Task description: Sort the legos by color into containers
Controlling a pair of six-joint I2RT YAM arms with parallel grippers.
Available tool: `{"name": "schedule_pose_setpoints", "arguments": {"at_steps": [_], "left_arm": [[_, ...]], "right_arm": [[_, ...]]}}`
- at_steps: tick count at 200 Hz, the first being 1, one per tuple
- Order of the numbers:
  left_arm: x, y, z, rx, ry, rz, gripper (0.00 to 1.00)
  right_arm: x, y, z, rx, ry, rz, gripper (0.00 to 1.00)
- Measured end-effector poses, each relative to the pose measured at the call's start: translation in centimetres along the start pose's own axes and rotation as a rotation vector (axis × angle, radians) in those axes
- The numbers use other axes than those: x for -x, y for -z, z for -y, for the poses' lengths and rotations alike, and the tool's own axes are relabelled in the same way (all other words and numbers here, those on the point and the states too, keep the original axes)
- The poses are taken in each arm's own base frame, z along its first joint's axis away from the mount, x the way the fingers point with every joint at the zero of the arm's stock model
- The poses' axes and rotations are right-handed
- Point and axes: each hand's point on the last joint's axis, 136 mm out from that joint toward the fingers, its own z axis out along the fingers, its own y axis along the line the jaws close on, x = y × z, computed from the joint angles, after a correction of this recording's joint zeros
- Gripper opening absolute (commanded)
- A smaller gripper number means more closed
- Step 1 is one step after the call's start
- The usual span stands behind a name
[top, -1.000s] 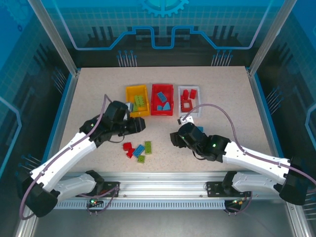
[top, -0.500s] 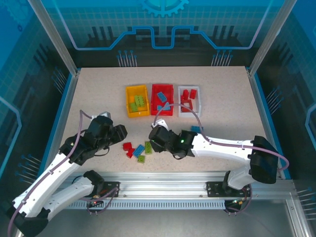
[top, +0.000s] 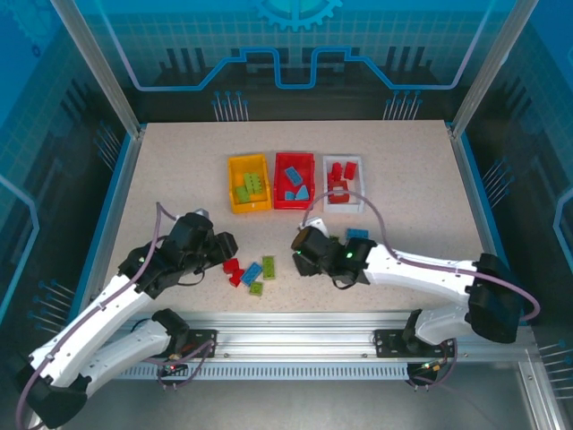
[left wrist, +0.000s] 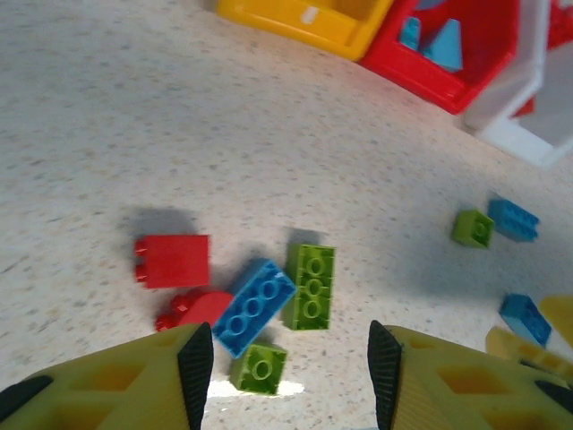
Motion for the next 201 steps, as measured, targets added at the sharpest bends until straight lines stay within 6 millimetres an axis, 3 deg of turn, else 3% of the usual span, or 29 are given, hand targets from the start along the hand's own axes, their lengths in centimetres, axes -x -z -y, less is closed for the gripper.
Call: {"name": "schedule_pose_setpoints", "arguments": {"at_steps": [35, 83, 117, 151, 201], "left_arm": [[0.6, 2.1, -3.5, 0.098, 0.088, 0.095, 0.54], [2.0, 5.6, -6.2, 0.158, 0.148, 0.225, 0.54], [3.1, 7.9, -6.9, 0.16, 0.162, 0.296, 0.55], [3.0, 8.2, -7.6, 0.185, 0.158, 0.304, 0.55], [2.9, 8.3, -8.0, 0.202, 0.153, 0.302, 0.55]], "right_arm": [[1.1, -1.5, -7.8, 0.192, 0.19, -0.026, 0.79], [6.2, -4.9, -15.3, 0.295, 0.307, -0.027, 0.85], [6.6, -7.7, -17.3, 0.288, 0.398, -0.071, 0.87], [6.9, -10.0, -18.5, 0.269, 0.478, -0.11, 0.87], [4.6, -12.8, -17.9, 0.216, 0.571, -0.215, 0.86]]}}
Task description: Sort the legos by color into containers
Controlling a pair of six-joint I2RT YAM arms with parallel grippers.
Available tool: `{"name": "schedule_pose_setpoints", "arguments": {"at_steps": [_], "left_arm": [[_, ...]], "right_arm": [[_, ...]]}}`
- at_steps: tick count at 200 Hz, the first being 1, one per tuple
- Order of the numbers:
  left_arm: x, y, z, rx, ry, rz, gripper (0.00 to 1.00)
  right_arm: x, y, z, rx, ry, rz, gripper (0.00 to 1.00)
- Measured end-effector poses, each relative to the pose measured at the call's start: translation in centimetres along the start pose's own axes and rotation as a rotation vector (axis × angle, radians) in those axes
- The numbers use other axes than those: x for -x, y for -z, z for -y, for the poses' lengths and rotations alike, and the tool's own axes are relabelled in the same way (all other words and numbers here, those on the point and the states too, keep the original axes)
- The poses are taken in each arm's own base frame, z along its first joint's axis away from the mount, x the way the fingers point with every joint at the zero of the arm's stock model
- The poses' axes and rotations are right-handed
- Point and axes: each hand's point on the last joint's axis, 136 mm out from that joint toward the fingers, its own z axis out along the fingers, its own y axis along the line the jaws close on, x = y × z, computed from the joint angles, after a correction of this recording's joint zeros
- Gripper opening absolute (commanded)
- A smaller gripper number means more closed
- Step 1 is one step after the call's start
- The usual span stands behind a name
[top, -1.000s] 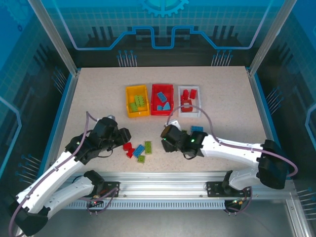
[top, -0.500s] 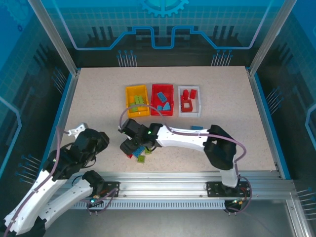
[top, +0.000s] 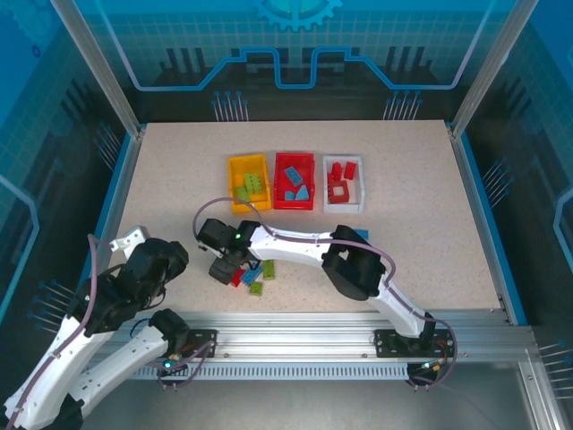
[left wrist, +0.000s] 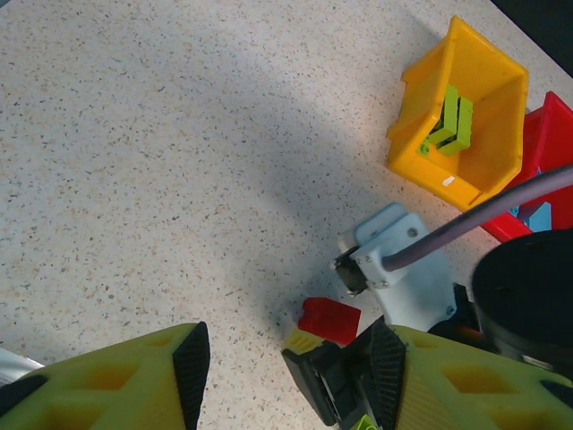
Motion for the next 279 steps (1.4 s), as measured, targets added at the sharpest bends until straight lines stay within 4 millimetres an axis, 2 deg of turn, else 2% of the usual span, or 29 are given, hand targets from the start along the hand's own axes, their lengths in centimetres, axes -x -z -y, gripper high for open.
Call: {"name": "schedule_pose_setpoints", "arguments": {"at_steps": [35, 59, 108, 158, 196, 220, 242, 279], "left_arm": [[0.0, 0.0, 0.0, 0.001, -0.001, -0.001, 0.55], [0.0, 0.0, 0.0, 0.001, 0.0, -0.001, 0.54], [0.0, 0.0, 0.7, -0.028, 0.008, -0.005, 0.54], [-0.4, -0.1, 2.0, -0.088, 0.015, -0.034, 0.55], [-2.0, -0.9, 2.9, -0.128, -0.005, -0.1, 0.55], [-2.3, -1.0, 3.2, -0.14, -0.007, -0.116, 0.55], [-2.3, -1.0, 3.4, -0.146, -0.006, -0.119, 0.55], [-2.8, -1.2, 4.2, -0.163, -0.028, -0.147, 0.55]], "right_arm": [[-0.3, -1.5, 0.4, -0.024, 0.018, -0.045, 0.78], [-0.2, -1.3, 1.0, -0.028, 0.004, -0.048, 0.68], [-0.1, -1.4, 4.1, -0.048, -0.07, -0.056, 0.51], [-0.4, -1.6, 4.8, -0.053, -0.107, -0.067, 0.51], [-1.1, -1.7, 4.7, -0.055, -0.141, -0.078, 0.51], [-1.9, -1.0, 4.8, -0.058, -0.168, -0.091, 0.43], [-2.3, -0.8, 4.8, -0.059, -0.185, -0.094, 0.3], [-2.6, 0.1, 5.5, -0.091, -0.199, -0.081, 0.27]]}}
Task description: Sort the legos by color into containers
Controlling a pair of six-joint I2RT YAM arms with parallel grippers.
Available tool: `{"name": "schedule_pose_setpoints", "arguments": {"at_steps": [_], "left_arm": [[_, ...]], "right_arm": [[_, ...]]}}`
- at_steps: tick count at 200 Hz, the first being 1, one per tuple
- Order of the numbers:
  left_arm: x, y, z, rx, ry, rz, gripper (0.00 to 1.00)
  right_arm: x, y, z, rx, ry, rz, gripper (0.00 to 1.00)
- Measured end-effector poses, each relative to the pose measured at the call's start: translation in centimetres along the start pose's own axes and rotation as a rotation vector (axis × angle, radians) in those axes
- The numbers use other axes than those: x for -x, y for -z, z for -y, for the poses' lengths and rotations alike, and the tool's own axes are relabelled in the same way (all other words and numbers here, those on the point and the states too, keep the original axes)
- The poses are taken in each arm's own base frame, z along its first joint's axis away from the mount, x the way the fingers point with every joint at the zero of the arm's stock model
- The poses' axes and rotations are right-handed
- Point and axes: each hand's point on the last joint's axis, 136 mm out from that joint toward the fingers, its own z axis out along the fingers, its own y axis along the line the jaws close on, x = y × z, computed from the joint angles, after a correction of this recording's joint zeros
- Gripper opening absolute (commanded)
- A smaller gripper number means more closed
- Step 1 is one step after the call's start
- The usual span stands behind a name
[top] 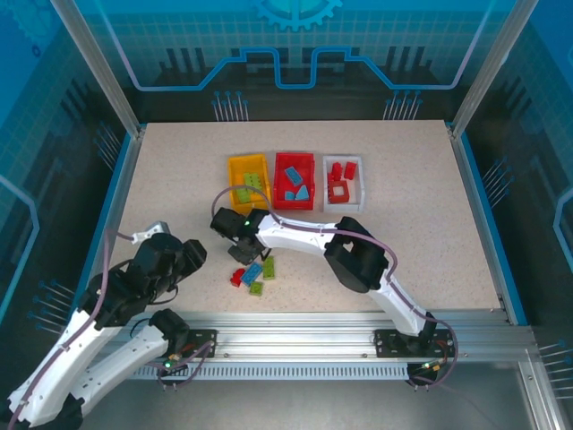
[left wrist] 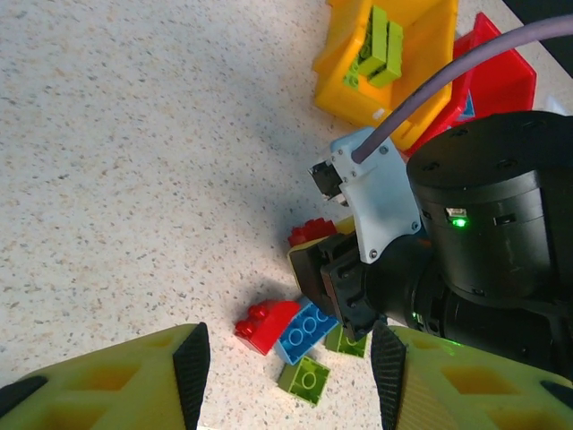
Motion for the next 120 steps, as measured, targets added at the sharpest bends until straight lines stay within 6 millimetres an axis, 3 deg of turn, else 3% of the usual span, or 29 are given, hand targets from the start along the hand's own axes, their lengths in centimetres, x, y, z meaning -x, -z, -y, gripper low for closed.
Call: {"name": "schedule_pose_setpoints", "arguments": {"at_steps": [22, 42, 57, 78, 99, 120], "left_arm": [[-0.3, -0.7, 1.8, -0.049, -0.026, -0.036, 0.56], [-0.8, -1.9, 4.2, -0.103, -0.054, -0.088, 0.56], [-1.3, -3.1, 6.2, -0.144, -0.074, -0.132, 0.56], [-2.0, -5.0, 9.4, -0.208, -0.099, -0.197, 0.56], [-2.8, -6.9, 13.1, -0.264, -0.132, -0.253, 0.55], [-3.6, -8.2, 17.4, -0.329, -0.191, -0.286, 0.55]], "right_arm": [[0.2, 3.0, 1.5, -0.04, -0.016, 0.053, 0.27], [1.0, 8.4, 4.6, -0.075, -0.08, 0.162, 0.26], [1.3, 12.8, 8.9, -0.107, -0.181, 0.257, 0.26], [-0.1, 17.0, 18.0, -0.199, -0.387, 0.345, 0.26], [-3.1, 17.3, 26.5, -0.319, -0.57, 0.325, 0.27], [-5.4, 14.9, 31.1, -0.381, -0.659, 0.241, 0.27]]}}
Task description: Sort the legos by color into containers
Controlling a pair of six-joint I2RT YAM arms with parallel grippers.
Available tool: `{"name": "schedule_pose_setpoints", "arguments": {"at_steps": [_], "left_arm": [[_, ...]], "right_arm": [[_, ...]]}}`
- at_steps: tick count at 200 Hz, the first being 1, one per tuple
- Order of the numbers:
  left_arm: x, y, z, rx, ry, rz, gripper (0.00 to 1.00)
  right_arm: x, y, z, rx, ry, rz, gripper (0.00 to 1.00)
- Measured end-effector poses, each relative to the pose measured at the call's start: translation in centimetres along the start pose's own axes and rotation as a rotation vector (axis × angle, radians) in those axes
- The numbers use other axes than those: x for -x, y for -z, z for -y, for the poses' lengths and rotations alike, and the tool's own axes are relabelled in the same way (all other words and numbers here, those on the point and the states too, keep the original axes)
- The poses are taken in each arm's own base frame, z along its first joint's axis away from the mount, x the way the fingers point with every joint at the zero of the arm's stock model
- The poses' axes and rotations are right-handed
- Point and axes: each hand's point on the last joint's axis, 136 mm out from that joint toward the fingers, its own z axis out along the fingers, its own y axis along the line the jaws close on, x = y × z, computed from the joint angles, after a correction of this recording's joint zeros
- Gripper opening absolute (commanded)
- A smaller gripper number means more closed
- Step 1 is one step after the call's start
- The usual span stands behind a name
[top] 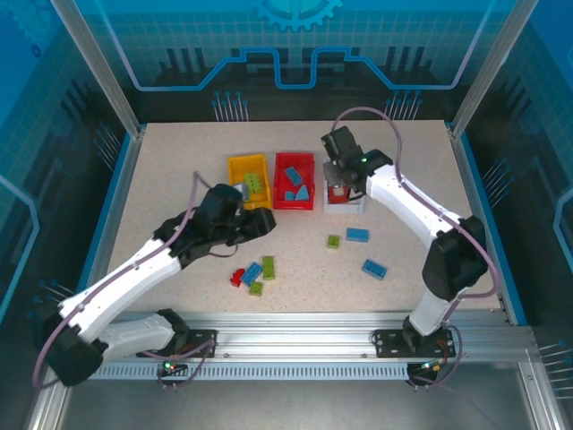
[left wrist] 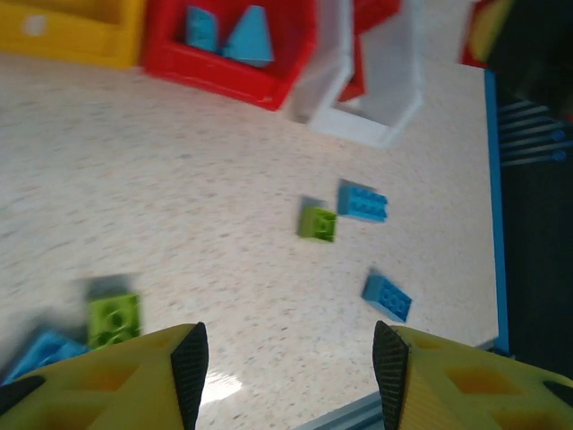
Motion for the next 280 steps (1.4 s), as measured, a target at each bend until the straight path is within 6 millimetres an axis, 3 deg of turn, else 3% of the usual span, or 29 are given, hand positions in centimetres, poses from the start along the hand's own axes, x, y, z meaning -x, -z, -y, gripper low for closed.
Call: {"name": "schedule_pose_setpoints", "arguments": {"at_steps": [25, 61, 102, 130, 177, 198, 212, 242, 260, 280], "left_arm": [[0.3, -2.3, 3.2, -0.056, -0.051, -0.018, 0.55], [-0.3, -4.3, 4.3, -0.068, -0.071, -0.042, 0.55], [-1.4, -4.9, 4.9, -0.073, -0.098, -0.068, 0.55], [-1.5, -4.8, 4.8, -0.066, -0.111, -0.066, 0.56], [-1.0, -2.9, 4.4, -0.047, -0.112, -0.029, 0.56], [-1.1, -2.0, 3.4, -0.014, -0.112, -0.023, 0.57], [-1.4, -1.7, 2.3, 0.033, -0.111, -0.031, 0.59], [-3.0, -1.7, -1.5, 0.176, -0.112, -0.085, 0.66], [-4.4, -2.3, -3.8, 0.263, -0.113, -0.138, 0.67], [-5.5, -3.7, -6.0, 0.359, -0.118, -0.195, 0.7]], "right_arm": [[-0.3, -4.2, 1.0, -0.048, -0.011, -0.083, 0.27], [-1.1, -8.1, 0.5, -0.067, -0.005, -0.158, 0.32], [-2.1, -9.3, 0.4, -0.057, -0.023, -0.202, 0.35], [-2.3, -9.7, 0.6, -0.047, -0.042, -0.217, 0.45], [-2.2, -9.5, 0.5, -0.032, -0.056, -0.214, 0.51], [-1.3, -8.0, 0.5, -0.023, -0.06, -0.184, 0.51], [0.0, -5.9, 0.4, -0.012, -0.065, -0.134, 0.51], [1.5, 1.5, -0.5, 0.051, -0.056, 0.024, 0.55], [-0.1, 6.3, -2.2, 0.131, -0.024, 0.113, 0.6], [-4.5, 10.2, -5.6, 0.306, 0.038, 0.168, 0.65]]}}
